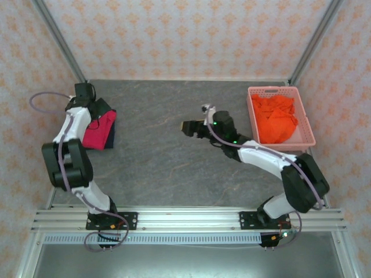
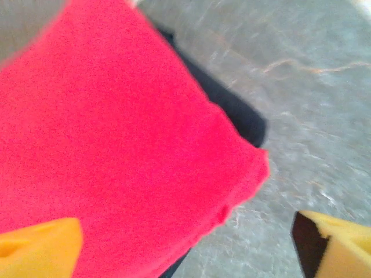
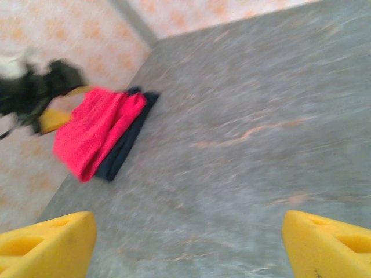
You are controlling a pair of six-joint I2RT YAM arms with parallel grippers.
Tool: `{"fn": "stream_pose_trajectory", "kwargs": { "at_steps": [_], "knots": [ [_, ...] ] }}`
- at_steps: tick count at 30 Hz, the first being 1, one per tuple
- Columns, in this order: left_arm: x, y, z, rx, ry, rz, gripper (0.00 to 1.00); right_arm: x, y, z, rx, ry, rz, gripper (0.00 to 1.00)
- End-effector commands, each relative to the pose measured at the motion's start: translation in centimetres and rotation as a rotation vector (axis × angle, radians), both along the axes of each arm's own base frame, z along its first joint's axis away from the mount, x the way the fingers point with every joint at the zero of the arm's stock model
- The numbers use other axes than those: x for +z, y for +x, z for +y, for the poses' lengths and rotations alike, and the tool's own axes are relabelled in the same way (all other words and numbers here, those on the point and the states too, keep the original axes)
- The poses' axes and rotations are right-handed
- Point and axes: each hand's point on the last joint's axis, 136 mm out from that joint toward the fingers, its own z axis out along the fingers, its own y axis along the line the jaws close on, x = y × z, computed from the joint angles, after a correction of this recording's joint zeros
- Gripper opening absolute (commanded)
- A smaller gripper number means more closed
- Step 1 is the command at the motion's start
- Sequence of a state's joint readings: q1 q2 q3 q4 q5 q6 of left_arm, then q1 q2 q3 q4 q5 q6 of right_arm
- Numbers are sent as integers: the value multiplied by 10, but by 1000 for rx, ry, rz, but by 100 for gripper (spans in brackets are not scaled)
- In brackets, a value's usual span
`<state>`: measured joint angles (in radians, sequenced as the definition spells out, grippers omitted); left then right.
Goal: Fold and stack the t-shirts
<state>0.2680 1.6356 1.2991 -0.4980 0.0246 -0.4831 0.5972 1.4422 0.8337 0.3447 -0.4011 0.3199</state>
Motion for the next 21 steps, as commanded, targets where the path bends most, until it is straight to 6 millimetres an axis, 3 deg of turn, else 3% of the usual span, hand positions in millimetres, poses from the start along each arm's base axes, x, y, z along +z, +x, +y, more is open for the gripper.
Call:
{"fn": "stream_pose_trajectory", "kwargs": {
  "at_steps": [1, 4, 8, 14, 17, 21],
  "knots": [
    [57, -15, -13, -72, 185, -126, 100, 11, 15, -53, -175, -41, -64, 86],
    [72, -30, -38, -152, 337, -200, 100, 5, 26, -103, -338, -81, -83, 87],
    [51, -52, -63, -228, 397, -325, 100, -7, 33, -169, -576, -204, -129, 90],
    [12, -78, -75, -323, 445, -382, 100, -30, 16, -260, -907, -523, -207, 97],
    [-8, -80, -83, -394, 486, -415, 100, -25, 10, -288, -1008, -593, -242, 100],
    [-15, -72, -86, -414, 491, -436, 100, -32, 7, -315, -1069, -669, -239, 100]
  ]
}}
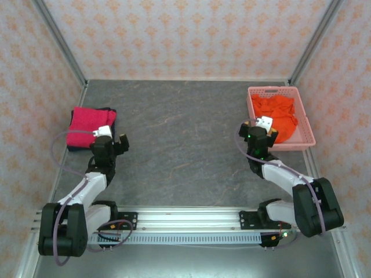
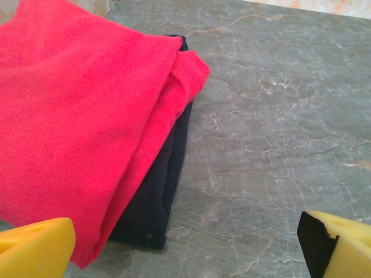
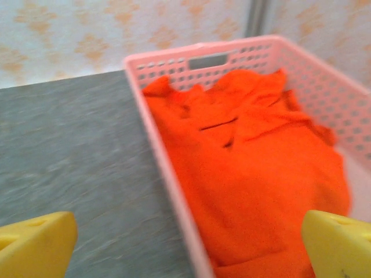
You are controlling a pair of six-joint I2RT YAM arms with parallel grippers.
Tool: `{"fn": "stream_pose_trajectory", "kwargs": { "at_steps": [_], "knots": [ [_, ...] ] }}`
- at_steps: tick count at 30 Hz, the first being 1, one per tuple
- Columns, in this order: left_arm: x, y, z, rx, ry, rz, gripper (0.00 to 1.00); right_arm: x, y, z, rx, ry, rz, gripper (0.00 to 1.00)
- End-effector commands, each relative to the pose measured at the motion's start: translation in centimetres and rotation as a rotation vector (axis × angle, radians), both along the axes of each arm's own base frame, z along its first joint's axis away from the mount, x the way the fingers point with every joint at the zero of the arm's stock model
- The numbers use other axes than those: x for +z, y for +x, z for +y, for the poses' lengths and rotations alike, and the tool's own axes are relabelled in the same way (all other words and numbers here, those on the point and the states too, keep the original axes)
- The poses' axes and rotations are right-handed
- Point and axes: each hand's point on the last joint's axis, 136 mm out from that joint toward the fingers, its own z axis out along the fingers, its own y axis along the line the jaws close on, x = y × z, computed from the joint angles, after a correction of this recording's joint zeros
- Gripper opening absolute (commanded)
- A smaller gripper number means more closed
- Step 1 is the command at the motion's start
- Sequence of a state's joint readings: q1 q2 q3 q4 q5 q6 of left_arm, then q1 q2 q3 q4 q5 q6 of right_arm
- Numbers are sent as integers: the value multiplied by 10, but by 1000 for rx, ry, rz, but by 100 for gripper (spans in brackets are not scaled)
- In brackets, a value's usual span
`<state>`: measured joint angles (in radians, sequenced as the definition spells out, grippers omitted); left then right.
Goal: Fold and stack the t-shirts
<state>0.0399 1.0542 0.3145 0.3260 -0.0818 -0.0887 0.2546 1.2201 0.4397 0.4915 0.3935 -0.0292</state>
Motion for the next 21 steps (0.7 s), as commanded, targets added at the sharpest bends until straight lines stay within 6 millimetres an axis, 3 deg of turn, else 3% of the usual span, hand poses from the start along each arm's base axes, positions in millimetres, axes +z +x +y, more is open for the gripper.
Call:
{"fn": "stream_pose_trajectory", "kwargs": {
  "at_steps": [1, 7, 12, 16, 21],
  "knots": [
    [36, 25, -4, -52, 48, -167, 100, 11, -3, -36, -125, -58, -70, 100],
    [18, 49, -14, -112, 21, -154, 100, -35, 3, -55, -124, 74, -100, 100],
    [-9, 72, -33, -186, 45, -80, 100, -54, 21, -38, -1, 87, -43, 100],
    [-13, 72, -41, -196, 94, -66, 100, -59, 28, -34, 27, 89, 4, 100],
    [-13, 73, -31, -134, 92, -57, 100, -59, 30, -33, 32, 88, -1, 100]
  ]
}}
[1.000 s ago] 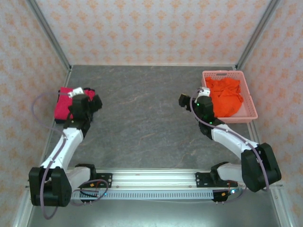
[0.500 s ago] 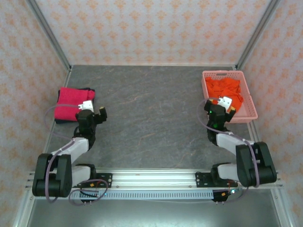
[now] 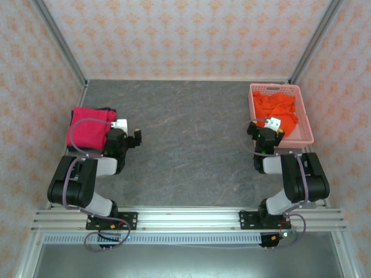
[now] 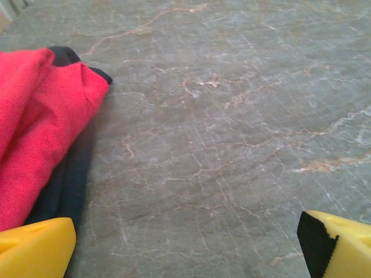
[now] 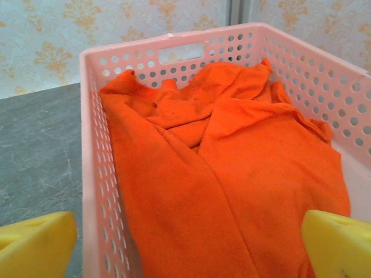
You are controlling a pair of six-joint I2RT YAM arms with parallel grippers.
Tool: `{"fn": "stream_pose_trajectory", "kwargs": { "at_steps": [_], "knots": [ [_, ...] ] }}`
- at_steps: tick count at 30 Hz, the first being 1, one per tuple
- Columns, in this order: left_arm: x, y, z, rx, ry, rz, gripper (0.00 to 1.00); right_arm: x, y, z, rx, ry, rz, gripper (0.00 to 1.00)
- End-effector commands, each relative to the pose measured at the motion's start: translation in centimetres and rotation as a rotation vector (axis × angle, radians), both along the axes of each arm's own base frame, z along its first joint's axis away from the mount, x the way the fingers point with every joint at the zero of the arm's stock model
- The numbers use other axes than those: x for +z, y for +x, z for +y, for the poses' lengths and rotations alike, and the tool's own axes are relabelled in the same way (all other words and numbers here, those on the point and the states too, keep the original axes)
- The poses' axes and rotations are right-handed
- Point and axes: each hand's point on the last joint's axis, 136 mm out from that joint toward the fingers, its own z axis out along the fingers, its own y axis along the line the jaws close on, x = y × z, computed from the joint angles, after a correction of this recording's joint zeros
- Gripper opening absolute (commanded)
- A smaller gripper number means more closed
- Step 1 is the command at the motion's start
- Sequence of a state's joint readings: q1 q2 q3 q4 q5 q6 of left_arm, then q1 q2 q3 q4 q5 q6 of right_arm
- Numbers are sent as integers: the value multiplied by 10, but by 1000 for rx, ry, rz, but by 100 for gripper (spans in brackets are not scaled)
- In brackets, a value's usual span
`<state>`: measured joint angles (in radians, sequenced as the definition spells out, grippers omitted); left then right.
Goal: Fold and stack the t-shirts
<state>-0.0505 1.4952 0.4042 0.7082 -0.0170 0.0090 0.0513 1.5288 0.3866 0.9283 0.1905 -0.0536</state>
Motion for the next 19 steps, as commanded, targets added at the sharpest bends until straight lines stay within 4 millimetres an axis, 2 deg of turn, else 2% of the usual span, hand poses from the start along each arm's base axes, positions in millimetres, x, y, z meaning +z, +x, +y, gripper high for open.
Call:
{"fn": "stream_pose_trajectory", "kwargs": {
  "at_steps": [1, 19],
  "knots": [
    [17, 9, 12, 57, 32, -51, 100, -17, 0, 7, 39, 32, 55, 99],
    [16, 9, 11, 55, 32, -50, 100, -15, -4, 0, 1, 32, 40, 99]
  ]
}}
